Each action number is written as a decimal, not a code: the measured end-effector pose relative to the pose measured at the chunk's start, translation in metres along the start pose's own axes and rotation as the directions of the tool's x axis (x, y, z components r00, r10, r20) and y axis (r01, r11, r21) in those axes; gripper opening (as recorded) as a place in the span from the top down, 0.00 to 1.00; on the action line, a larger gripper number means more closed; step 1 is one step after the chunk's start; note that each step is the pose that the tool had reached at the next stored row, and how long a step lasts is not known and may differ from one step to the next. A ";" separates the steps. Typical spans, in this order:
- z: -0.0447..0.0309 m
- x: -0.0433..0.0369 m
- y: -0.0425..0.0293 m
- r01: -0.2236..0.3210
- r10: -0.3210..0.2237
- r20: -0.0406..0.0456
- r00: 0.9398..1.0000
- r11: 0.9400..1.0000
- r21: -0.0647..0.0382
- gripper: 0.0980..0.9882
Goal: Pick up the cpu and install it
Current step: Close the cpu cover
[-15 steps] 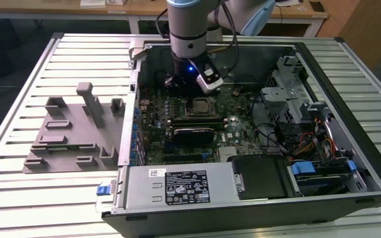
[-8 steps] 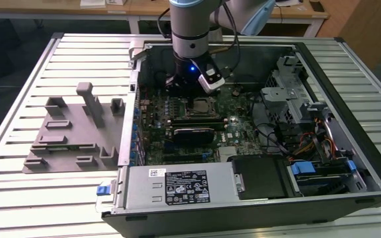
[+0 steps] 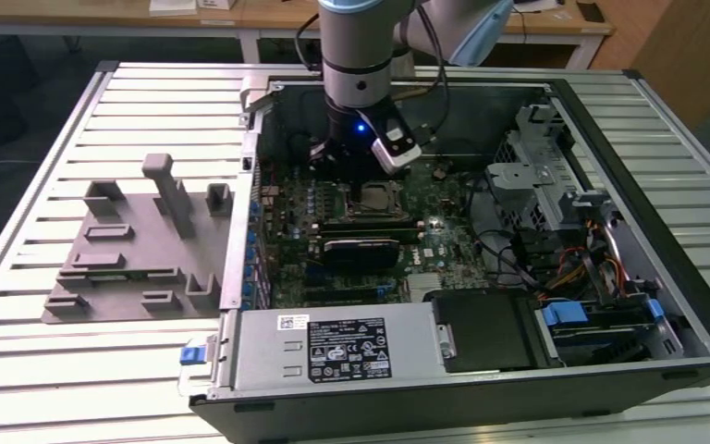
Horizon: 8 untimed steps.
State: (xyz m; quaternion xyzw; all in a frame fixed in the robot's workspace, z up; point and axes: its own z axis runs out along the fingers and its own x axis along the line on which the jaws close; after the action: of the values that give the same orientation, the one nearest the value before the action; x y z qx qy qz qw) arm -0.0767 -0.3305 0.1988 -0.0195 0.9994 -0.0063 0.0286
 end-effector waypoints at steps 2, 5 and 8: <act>-0.0019 -0.0001 -0.0001 0.000 0.000 0.000 1.000 1.000 0.001 0.99; -0.0051 -0.0001 -0.0002 0.000 0.000 -0.001 1.000 1.000 0.001 0.99; -0.0096 -0.0003 -0.0003 0.000 0.000 -0.001 1.000 1.000 0.001 0.99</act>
State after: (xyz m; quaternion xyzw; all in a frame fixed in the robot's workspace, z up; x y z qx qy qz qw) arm -0.0769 -0.3307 0.2084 -0.0194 0.9994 -0.0068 0.0282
